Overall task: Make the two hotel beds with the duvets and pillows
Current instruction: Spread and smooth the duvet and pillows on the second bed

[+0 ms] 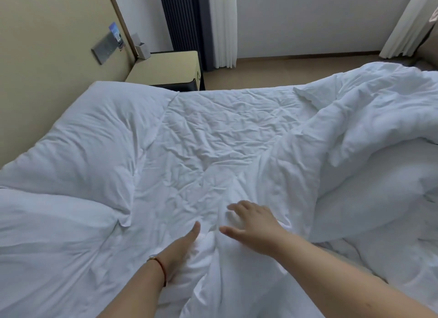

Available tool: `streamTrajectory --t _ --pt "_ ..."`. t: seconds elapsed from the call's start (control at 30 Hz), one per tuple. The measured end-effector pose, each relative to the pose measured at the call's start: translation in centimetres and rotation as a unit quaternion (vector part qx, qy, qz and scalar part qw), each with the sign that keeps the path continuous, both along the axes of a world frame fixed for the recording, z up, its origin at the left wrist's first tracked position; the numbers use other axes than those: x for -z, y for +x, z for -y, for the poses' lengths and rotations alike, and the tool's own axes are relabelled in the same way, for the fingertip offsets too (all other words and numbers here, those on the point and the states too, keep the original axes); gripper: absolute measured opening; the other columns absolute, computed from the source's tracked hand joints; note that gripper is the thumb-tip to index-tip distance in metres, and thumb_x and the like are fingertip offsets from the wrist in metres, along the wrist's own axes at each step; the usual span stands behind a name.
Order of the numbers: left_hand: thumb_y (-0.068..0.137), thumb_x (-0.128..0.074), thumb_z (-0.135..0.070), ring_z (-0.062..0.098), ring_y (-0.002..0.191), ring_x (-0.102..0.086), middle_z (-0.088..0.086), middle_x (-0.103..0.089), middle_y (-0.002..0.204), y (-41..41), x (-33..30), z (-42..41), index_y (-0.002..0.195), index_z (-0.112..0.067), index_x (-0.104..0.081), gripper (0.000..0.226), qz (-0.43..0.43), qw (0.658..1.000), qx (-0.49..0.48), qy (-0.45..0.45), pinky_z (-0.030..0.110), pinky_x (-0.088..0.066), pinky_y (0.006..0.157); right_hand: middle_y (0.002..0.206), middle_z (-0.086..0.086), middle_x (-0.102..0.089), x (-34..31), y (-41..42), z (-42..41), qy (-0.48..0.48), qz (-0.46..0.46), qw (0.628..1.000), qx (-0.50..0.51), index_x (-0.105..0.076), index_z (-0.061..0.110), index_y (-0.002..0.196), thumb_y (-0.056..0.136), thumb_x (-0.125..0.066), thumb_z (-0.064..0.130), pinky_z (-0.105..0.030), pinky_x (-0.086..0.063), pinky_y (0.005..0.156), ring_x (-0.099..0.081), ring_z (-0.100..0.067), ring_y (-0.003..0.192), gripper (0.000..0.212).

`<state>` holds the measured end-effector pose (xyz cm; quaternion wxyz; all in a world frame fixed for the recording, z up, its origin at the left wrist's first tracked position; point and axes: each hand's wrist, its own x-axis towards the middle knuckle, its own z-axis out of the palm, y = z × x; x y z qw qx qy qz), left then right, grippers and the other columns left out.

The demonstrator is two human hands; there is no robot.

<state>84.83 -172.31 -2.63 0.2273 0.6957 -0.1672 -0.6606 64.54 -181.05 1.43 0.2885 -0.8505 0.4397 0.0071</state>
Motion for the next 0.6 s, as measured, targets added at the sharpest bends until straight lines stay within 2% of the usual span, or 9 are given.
streamTrajectory --t 0.07,0.1,0.17,0.23,0.3,0.37,0.43,0.53,0.6 --pt "0.084 -0.038 -0.079 0.02 0.14 -0.035 0.003 -0.042 0.15 3.6 0.4 -1.6 0.147 -0.018 -0.038 0.087 -0.086 0.994 -0.057 -0.022 0.036 -0.019 0.119 0.15 0.012 -0.033 0.0 2.6 -0.2 -0.009 0.016 0.992 -0.129 -0.037 0.034 0.141 0.075 -0.035 0.078 -0.027 -0.008 0.113 -0.018 -0.005 0.143 0.08" --pt "0.084 -0.04 -0.079 0.021 0.138 -0.039 0.005 -0.047 0.146 5.0 0.4 -2.5 0.145 -0.016 -0.042 0.087 -0.096 0.994 -0.042 -0.039 0.04 -0.021 0.12 0.151 0.013 -0.031 0.1 3.7 0.1 -0.004 -0.004 0.985 -0.174 -0.036 0.034 0.142 0.075 -0.037 0.078 -0.029 -0.001 0.116 -0.013 -0.003 0.144 0.08" --pt "0.076 -0.048 -0.082 0.016 0.126 -0.053 0.002 -0.062 0.131 7.2 0.1 -4.6 0.131 -0.019 -0.058 0.084 0.001 0.994 0.075 -0.076 0.043 -0.033 0.114 0.15 0.01 -0.036 0.8 5.0 0.9 0.001 -0.075 0.97 -0.231 -0.038 0.033 0.141 0.078 -0.044 0.076 -0.038 0.008 0.118 -0.014 -0.003 0.144 0.077" --pt "0.063 -0.056 -0.085 0.005 0.112 -0.059 -0.014 -0.067 0.116 9.0 0.3 -6.9 0.117 -0.033 -0.064 0.076 0.152 0.955 0.239 -0.092 0.037 -0.043 0.104 0.143 0.006 -0.044 1.6 5.3 1.7 -0.007 -0.159 0.948 -0.274 -0.042 0.032 0.137 0.075 -0.043 0.08 -0.043 0.008 0.118 -0.024 -0.007 0.141 0.078" --pt "0.062 -0.064 -0.078 0.002 0.103 -0.062 -0.019 -0.069 0.105 10.1 1.4 -9.3 0.108 -0.039 -0.065 0.061 0.217 0.925 0.297 -0.092 0.031 -0.048 0.096 0.135 0.006 -0.047 2.4 4.7 2.0 -0.029 -0.219 0.925 -0.308 -0.046 0.031 0.133 0.066 -0.035 0.087 -0.042 0.003 0.118 -0.029 -0.012 0.136 0.089" --pt "0.063 -0.071 -0.062 0.006 0.09 -0.066 -0.008 -0.073 0.097 10.3 1.8 -10.7 0.098 -0.026 -0.07 0.049 0.207 0.949 0.215 -0.106 0.035 -0.053 0.089 0.125 0.004 -0.052 3.2 4.0 1.7 -0.042 -0.267 0.905 -0.328 -0.052 0.029 0.122 0.059 -0.032 0.09 -0.037 -0.009 0.113 -0.037 -0.017 0.128 0.09" --pt "0.064 -0.072 -0.054 0.013 0.077 -0.066 0.008 -0.073 0.09 10.7 1.3 -10.3 0.091 -0.009 -0.069 0.053 0.195 0.965 0.116 -0.129 0.038 -0.053 0.078 0.108 -0.003 -0.062 3.4 3.3 1.3 -0.033 -0.285 0.906 -0.312 -0.057 0.028 0.099 0.072 -0.04 0.083 -0.032 -0.022 0.098 -0.048 -0.024 0.113 0.063" --pt "0.061 -0.071 -0.066 0.015 0.072 -0.062 0.009 -0.071 0.079 13.3 -1.3 -7.7 0.088 -0.002 -0.069 0.07 0.216 0.957 0.04 -0.187 0.036 -0.049 0.069 0.088 -0.005 -0.062 0.7 3.8 3.3 -0.015 -0.202 0.962 -0.184 -0.048 0.025 0.072 0.083 -0.054 0.064 -0.03 -0.036 0.084 -0.049 -0.027 0.102 0.041" --pt "0.07 -0.072 -0.064 0.013 0.069 -0.062 0.004 -0.071 0.073 15.7 -4.2 -4.9 0.077 -0.008 -0.069 0.057 0.253 0.944 -0.015 -0.213 0.035 -0.049 0.07 0.091 -0.006 -0.064 -3.6 4.8 7.3 -0.089 -0.117 0.987 -0.066 -0.041 0.025 0.064 0.088 -0.056 0.054 -0.029 -0.036 0.077 -0.056 -0.027 0.099 0.04"
